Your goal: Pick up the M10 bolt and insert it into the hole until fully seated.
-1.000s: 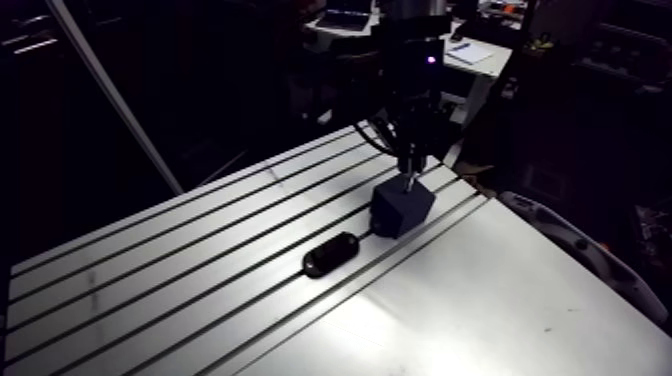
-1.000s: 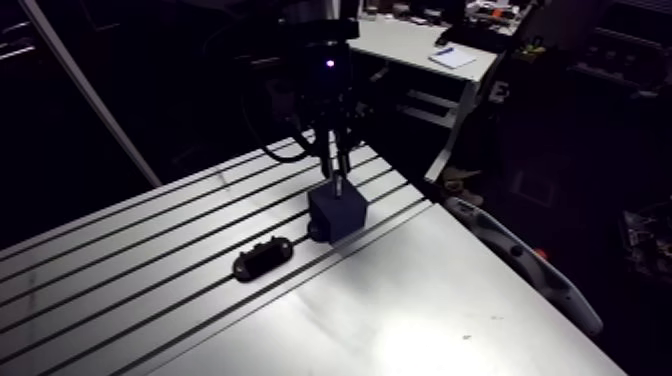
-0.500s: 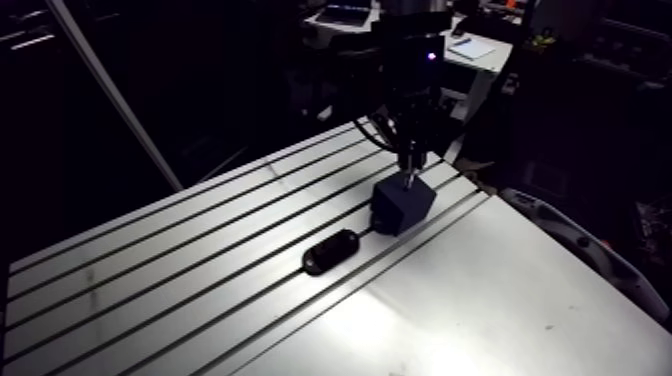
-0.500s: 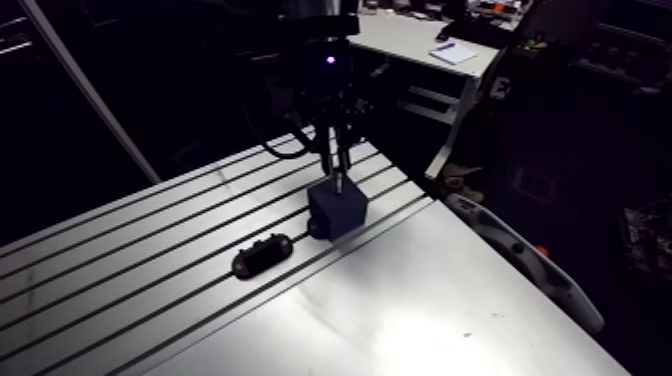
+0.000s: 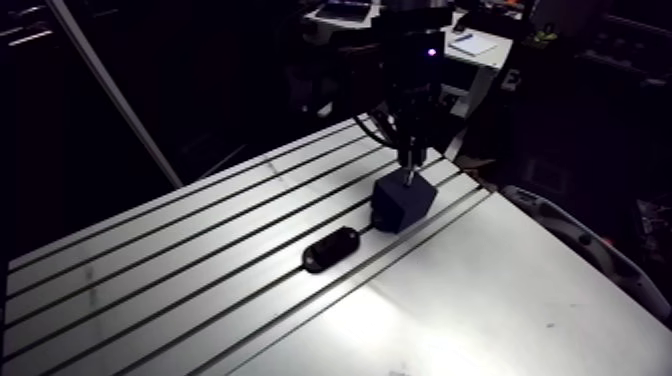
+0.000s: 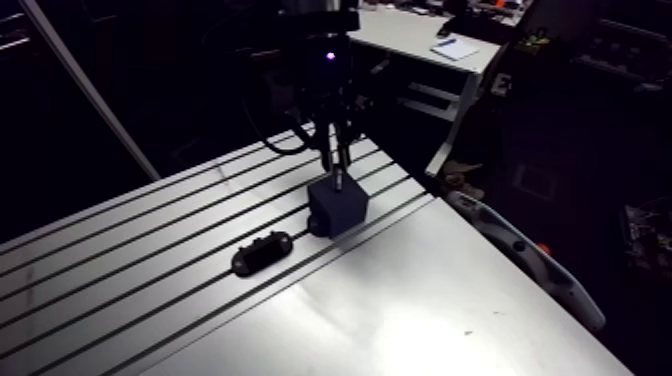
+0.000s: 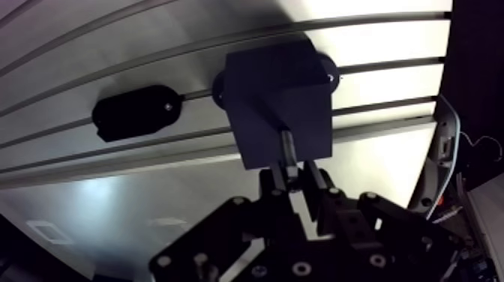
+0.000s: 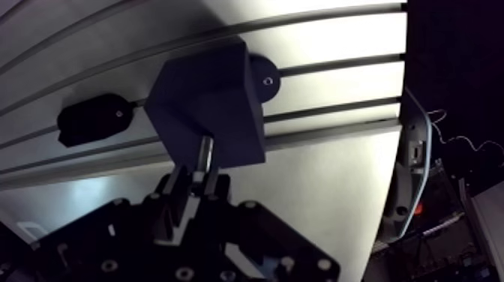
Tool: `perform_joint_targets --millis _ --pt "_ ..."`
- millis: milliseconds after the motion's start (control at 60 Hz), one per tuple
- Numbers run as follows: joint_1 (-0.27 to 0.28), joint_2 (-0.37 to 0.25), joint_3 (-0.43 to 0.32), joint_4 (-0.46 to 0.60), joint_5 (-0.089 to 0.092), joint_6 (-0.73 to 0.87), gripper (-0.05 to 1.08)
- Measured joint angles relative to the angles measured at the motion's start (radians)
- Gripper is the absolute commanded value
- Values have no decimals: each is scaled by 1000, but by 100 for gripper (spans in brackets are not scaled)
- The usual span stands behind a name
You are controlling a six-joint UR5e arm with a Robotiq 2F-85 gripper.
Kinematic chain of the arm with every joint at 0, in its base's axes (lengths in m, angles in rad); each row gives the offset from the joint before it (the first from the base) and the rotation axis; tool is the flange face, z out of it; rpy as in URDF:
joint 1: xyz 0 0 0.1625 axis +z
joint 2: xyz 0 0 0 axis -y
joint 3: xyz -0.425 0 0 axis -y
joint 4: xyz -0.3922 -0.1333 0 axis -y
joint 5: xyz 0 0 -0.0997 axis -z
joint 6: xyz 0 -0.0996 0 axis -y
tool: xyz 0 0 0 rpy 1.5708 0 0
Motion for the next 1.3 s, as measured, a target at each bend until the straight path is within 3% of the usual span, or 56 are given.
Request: perform_joint_targets --millis 1300 --pt "-1 4 -1 14 2 -1 108"
